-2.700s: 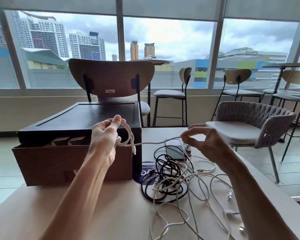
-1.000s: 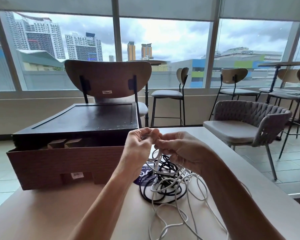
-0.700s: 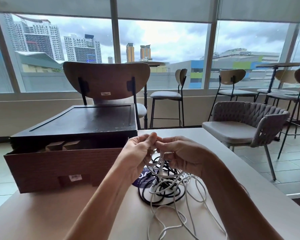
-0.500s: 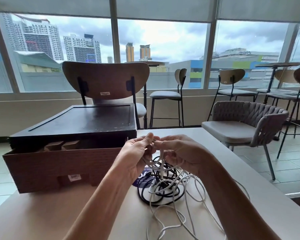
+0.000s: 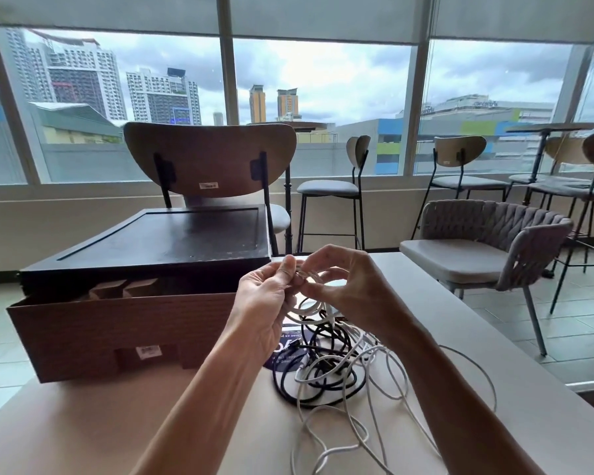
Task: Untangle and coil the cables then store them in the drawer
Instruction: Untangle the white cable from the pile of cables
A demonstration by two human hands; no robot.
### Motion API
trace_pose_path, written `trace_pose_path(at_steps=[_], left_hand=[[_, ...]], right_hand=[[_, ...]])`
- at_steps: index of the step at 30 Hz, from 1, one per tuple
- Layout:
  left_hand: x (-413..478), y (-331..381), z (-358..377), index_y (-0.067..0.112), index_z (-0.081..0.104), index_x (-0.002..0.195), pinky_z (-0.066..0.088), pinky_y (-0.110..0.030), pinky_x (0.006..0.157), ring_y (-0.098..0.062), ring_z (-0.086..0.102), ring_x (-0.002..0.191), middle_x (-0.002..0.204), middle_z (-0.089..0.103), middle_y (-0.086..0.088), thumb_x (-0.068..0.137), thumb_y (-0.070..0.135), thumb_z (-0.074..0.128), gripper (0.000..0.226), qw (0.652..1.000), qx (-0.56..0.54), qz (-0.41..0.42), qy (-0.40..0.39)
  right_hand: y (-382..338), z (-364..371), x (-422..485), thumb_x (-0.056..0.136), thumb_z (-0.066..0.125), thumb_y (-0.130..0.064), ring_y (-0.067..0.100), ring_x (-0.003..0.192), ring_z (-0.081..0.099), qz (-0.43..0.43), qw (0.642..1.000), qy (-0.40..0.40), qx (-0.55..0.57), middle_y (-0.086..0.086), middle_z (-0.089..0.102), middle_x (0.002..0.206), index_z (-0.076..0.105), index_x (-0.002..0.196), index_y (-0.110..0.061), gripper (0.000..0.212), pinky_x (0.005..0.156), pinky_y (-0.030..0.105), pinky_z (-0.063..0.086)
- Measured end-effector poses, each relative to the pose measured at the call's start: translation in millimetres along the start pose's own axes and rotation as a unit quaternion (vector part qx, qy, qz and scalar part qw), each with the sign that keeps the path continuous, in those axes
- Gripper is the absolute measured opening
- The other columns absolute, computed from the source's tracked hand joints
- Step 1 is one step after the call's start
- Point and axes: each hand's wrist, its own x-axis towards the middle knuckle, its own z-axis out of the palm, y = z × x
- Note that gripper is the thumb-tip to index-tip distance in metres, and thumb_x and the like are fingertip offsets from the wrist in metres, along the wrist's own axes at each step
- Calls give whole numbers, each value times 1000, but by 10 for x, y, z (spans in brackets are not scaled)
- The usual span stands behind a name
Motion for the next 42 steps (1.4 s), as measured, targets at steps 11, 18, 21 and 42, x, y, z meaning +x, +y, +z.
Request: trace_pose_path(at_steps=[11, 18, 21, 42], left_hand=[[35, 18, -69, 3, 67, 89, 43, -16, 42, -6, 40, 51, 62, 49, -1, 94, 14, 63, 13, 999, 4, -21, -29], [1, 7, -11, 12, 60, 110, 42, -21, 55, -6, 44, 61, 79, 48, -3, 105, 5, 42, 20, 995, 47, 37, -79], [-33, -2, -44, 17, 63, 108, 43, -23, 63, -6, 48, 68, 85, 54, -3, 103, 5, 48, 20, 983, 98, 81, -134], [38, -43, -117, 23, 56, 92, 39, -34, 87, -3, 55, 87, 90, 59, 12, 101, 5, 52, 21, 952, 209, 191, -117]], right_hand=[[100, 13, -12, 81, 81, -13, 14, 88, 70, 9, 1000, 14, 15, -4, 74, 90, 74, 88, -13, 9, 83, 33, 56], [79, 1, -56, 83, 77, -7, 16, 67, 63, 70, 982, 25, 171, 6, 72, 81, 71, 94, -7, 13, 64, 35, 55], [97, -26, -53, 84, 75, -8, 13, 67, 62, 83, 976, 34, 200, 6, 72, 79, 71, 96, -7, 13, 63, 28, 51], [185, 36, -35, 95, 64, -9, 8, 56, 53, 175, 966, 29, 186, -1, 63, 65, 69, 96, 0, 11, 52, 18, 44]])
